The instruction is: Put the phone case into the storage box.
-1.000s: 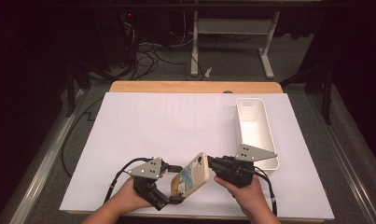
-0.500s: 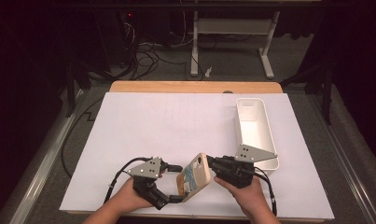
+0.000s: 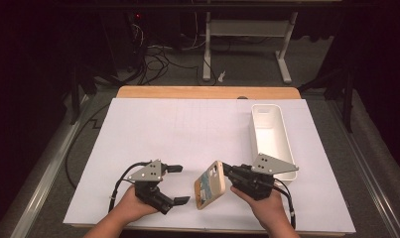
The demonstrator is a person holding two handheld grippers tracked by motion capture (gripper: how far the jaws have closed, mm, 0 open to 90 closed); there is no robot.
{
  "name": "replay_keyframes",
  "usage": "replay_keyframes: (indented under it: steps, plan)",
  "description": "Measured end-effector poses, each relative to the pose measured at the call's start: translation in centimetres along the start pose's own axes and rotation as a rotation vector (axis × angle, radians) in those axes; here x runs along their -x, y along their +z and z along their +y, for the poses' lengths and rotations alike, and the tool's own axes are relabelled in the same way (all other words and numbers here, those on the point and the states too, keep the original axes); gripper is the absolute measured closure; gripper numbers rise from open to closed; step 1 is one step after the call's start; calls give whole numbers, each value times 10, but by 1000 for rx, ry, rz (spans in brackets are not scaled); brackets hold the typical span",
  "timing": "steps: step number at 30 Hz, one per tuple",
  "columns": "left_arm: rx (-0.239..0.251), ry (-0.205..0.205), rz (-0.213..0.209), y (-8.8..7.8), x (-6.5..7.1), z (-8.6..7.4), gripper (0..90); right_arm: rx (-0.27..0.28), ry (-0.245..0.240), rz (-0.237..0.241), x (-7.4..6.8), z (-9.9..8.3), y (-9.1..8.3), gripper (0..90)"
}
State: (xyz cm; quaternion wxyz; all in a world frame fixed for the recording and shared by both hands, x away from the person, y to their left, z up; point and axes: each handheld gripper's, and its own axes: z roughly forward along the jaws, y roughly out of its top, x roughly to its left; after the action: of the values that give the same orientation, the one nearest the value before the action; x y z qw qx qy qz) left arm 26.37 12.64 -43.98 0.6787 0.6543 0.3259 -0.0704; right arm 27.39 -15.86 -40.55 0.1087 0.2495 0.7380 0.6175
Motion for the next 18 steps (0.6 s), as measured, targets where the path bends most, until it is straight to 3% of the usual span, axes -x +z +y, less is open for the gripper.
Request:
replay_keyframes:
  steps: [8,18]
  plan:
    - [87,1,92,-12,-15,8,5,-6,-15,-65,1,0,-4,897]
    - [132,-7,157,-22,-27,13,2,-6,-17,-144,5,0,-10,896]
